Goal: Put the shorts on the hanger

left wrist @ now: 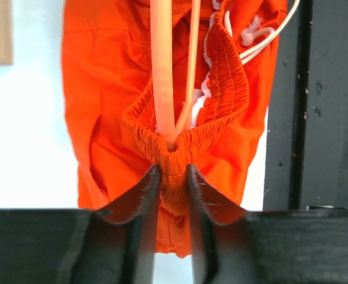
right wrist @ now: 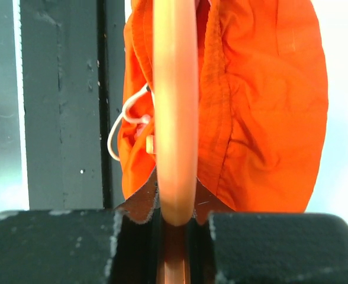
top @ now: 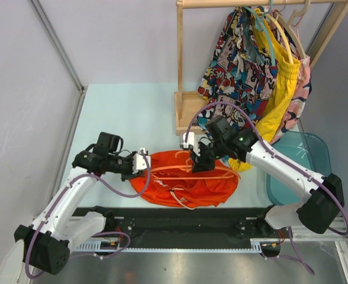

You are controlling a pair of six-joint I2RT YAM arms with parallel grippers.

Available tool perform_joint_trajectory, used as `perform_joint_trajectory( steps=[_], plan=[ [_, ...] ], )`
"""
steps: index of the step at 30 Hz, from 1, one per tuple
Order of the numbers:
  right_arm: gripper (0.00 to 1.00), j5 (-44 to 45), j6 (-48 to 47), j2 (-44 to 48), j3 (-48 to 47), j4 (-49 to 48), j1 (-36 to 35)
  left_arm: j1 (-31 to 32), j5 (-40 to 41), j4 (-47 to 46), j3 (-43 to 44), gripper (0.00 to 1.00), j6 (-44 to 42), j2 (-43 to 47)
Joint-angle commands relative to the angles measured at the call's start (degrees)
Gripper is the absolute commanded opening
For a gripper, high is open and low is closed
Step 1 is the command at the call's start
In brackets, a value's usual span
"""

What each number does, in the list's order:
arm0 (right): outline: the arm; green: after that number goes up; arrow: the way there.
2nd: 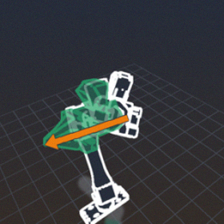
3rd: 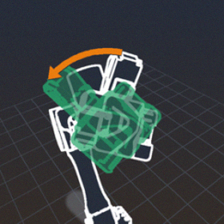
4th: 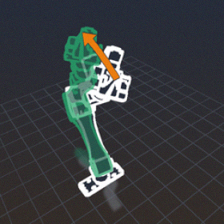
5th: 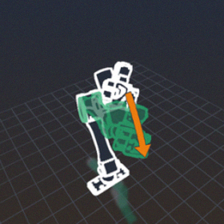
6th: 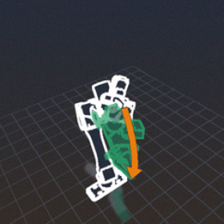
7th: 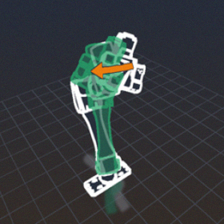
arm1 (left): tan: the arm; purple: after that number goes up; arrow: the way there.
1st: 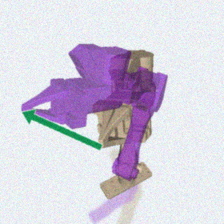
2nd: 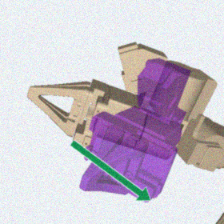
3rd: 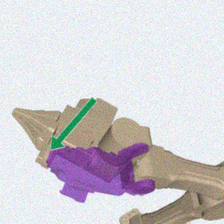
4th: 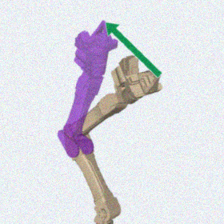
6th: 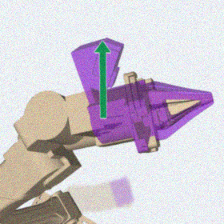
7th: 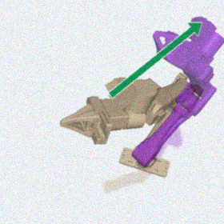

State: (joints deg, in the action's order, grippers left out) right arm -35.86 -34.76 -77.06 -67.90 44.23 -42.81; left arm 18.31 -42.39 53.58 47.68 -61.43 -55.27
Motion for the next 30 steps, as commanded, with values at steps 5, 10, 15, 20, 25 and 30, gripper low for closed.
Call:
perform_joint_trajectory(
  steps=[5, 10, 15, 20, 25, 30],
  plan=[
    [0.00, -10.3, -2.1, 0.0, 0.2, -9.6, 0.3, 0.4, -3.3, -5.5, -1.6, 0.53, 3.4, 1.3],
    [0.00, -12.8, -5.3, 0.0, 1.4, -10.0, 0.4, 0.4, -4.1, -7.3, -2.6, 0.56, 5.1, 0.4],
    [0.00, -12.2, -4.1, 0.1, 1.8, -12.9, 0.5, 0.4, -5.9, -6.3, -1.8, 0.31, 5.2, -1.0],
    [0.12, -5.3, 2.5, 1.9, 1.7, -15.9, 0.0, 0.3, -6.0, -5.3, -1.7, 0.01, 6.6, -1.5],
    [0.71, 5.4, 7.3, 7.8, 2.2, -7.2, 0.6, -0.2, -5.3, -7.2, -2.1, 0.00, 11.3, -2.6],
    [0.73, 8.8, 5.8, 13.5, 5.2, -5.2, 1.2, -0.5, -5.8, -10.2, -2.9, 0.00, 14.3, -4.1]
  ],
)
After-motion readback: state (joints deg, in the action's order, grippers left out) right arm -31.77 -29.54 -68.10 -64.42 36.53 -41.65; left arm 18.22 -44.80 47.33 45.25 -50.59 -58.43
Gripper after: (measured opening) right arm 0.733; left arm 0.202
